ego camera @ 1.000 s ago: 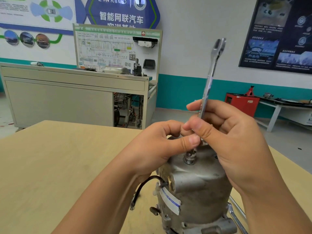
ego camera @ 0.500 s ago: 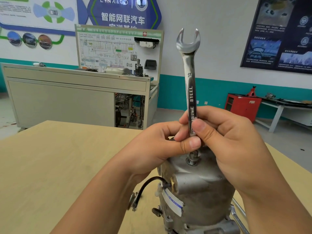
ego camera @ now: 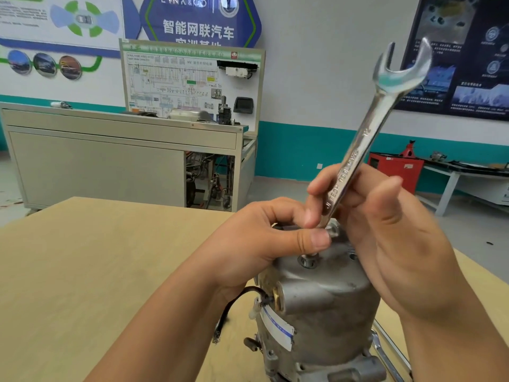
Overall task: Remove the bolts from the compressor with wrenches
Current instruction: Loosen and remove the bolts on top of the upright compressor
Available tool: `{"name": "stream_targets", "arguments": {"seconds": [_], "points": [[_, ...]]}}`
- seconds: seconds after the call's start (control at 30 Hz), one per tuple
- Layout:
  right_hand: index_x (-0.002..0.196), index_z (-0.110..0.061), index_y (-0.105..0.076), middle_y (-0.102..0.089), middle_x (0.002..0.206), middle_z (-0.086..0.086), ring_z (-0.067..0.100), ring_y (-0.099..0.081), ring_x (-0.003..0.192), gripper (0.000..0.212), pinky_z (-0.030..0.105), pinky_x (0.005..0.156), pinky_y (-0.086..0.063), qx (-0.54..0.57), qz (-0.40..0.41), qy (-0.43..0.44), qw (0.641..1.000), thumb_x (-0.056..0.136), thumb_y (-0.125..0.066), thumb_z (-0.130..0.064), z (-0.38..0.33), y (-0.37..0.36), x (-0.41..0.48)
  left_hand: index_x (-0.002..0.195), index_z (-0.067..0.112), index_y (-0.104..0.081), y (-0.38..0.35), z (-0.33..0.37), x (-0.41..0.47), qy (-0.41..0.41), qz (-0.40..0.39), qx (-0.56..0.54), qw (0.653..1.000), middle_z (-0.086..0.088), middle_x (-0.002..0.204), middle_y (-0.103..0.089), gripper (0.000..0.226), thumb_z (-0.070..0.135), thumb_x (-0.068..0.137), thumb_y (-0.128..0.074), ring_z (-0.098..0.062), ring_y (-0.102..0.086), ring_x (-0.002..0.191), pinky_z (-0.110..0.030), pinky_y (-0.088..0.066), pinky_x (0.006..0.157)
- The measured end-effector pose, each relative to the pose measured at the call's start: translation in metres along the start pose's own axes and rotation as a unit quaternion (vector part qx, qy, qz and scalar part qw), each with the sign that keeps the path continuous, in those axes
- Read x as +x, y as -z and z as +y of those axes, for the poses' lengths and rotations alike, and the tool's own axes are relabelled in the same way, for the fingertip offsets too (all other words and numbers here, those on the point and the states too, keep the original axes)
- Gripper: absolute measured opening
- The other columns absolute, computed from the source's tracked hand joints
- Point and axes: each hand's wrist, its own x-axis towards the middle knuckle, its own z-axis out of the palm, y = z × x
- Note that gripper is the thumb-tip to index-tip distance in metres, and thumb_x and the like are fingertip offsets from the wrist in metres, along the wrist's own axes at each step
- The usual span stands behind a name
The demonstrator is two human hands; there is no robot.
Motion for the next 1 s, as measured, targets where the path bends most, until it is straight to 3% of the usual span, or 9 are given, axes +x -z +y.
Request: {"name": "stream_targets", "arguments": {"seconds": [0.13, 0.23, 0.3, 0.4, 0.53, 0.63, 0.77, 0.87, 1.0], "points": [[0.081, -0.031, -0.067, -0.065, 0.072, -0.006, 0.005, -0.062, 0.071, 0.016, 0.016, 0.063, -0.05, -0.061, 0.071, 0.02, 0.995, 0.083, -0.057, -0.044, 0.002, -0.006, 0.001, 0.058, 0.018, -0.061, -0.001, -0.002, 0.001, 0.005, 0.02, -0.014, 1.0, -0.004, 0.073, -0.058, 0.013, 0.016, 0.061, -0.073, -0.018, -0.056, 0.077, -0.03, -0.046, 0.081], [0.079, -0.033, -0.068, -0.066, 0.07, -0.006, 0.007, -0.064, 0.072, 0.016, 0.017, 0.065, -0.051, -0.078, 0.105, 0.015, 0.991, 0.083, -0.057, -0.043, 0.003, -0.006, 0.001, 0.069, 0.006, -0.063, 0.002, -0.004, 0.001, -0.003, 0.01, -0.011, 1.0, -0.004, 0.073, -0.061, 0.016, 0.019, 0.065, -0.072, -0.015, -0.059, 0.08, -0.029, -0.046, 0.086], [0.078, -0.032, -0.07, -0.067, 0.07, -0.005, 0.009, -0.066, 0.072, 0.017, 0.018, 0.064, -0.052, -0.058, 0.107, 0.008, 0.993, 0.079, -0.056, -0.042, 0.002, -0.007, 0.001, 0.09, -0.008, -0.065, 0.006, -0.006, 0.001, 0.0, -0.002, -0.005, 1.0, -0.016, 0.098, -0.066, 0.036, 0.023, 0.072, -0.067, -0.018, -0.062, 0.1, -0.038, -0.042, 0.103], [0.074, -0.027, -0.071, -0.067, 0.067, 0.0, 0.008, -0.066, 0.064, 0.019, 0.016, 0.055, -0.05, 0.008, 0.115, -0.028, 0.993, 0.073, -0.057, -0.04, 0.001, -0.005, 0.001, 0.103, 0.008, -0.072, 0.008, -0.005, 0.0, 0.004, -0.025, 0.001, 1.0, -0.009, 0.124, -0.06, 0.033, 0.028, 0.08, -0.06, -0.018, -0.056, 0.118, -0.039, -0.038, 0.109], [0.074, -0.027, -0.07, -0.065, 0.064, 0.003, 0.009, -0.059, 0.058, 0.021, 0.016, 0.049, -0.046, 0.023, 0.12, -0.053, 0.991, 0.068, -0.058, -0.043, 0.0, -0.005, 0.003, 0.09, 0.016, -0.077, 0.008, -0.004, 0.0, 0.02, -0.035, -0.008, 0.999, -0.003, 0.106, -0.063, 0.022, 0.024, 0.081, -0.058, -0.014, -0.06, 0.108, -0.029, -0.043, 0.102], [0.077, -0.023, -0.067, -0.062, 0.062, 0.0, 0.008, -0.057, 0.059, 0.02, 0.017, 0.054, -0.047, 0.021, 0.117, -0.048, 0.992, 0.074, -0.056, -0.04, 0.001, -0.004, 0.003, 0.077, 0.019, -0.074, 0.006, 0.0, 0.001, 0.016, -0.017, -0.002, 1.0, 0.006, 0.088, -0.063, 0.011, 0.027, 0.072, -0.069, -0.005, -0.061, 0.09, -0.016, -0.047, 0.086], [0.088, -0.02, -0.065, -0.065, 0.066, -0.002, 0.006, -0.062, 0.066, 0.019, 0.014, 0.064, -0.049, -0.01, 0.11, -0.05, 0.993, 0.078, -0.059, -0.035, 0.002, -0.003, 0.003, 0.088, 0.002, -0.068, 0.0, -0.002, 0.002, 0.027, 0.019, 0.007, 0.999, -0.023, 0.098, -0.066, 0.037, 0.031, 0.065, -0.075, -0.017, -0.059, 0.091, -0.036, -0.046, 0.097], [0.093, -0.027, -0.07, -0.071, 0.079, -0.004, 0.007, -0.068, 0.077, 0.024, 0.017, 0.065, -0.053, -0.073, 0.113, -0.061, 0.989, 0.072, -0.061, -0.037, 0.003, -0.003, 0.003, 0.068, 0.011, -0.068, -0.004, -0.001, 0.002, 0.032, 0.052, -0.002, 0.998, -0.026, 0.088, -0.063, 0.017, 0.022, 0.065, -0.08, -0.024, -0.056, 0.088, -0.05, -0.04, 0.101], [0.092, -0.029, -0.071, -0.072, 0.081, -0.005, 0.01, -0.069, 0.08, 0.016, 0.018, 0.067, -0.054, -0.106, 0.068, -0.062, 0.99, 0.081, -0.059, -0.026, 0.002, -0.003, 0.002, 0.092, -0.021, -0.054, -0.001, -0.007, 0.003, 0.019, 0.058, -0.037, 0.997, -0.018, 0.088, -0.065, 0.062, 0.018, 0.053, -0.081, -0.024, -0.062, 0.084, -0.032, -0.052, 0.086]]}}
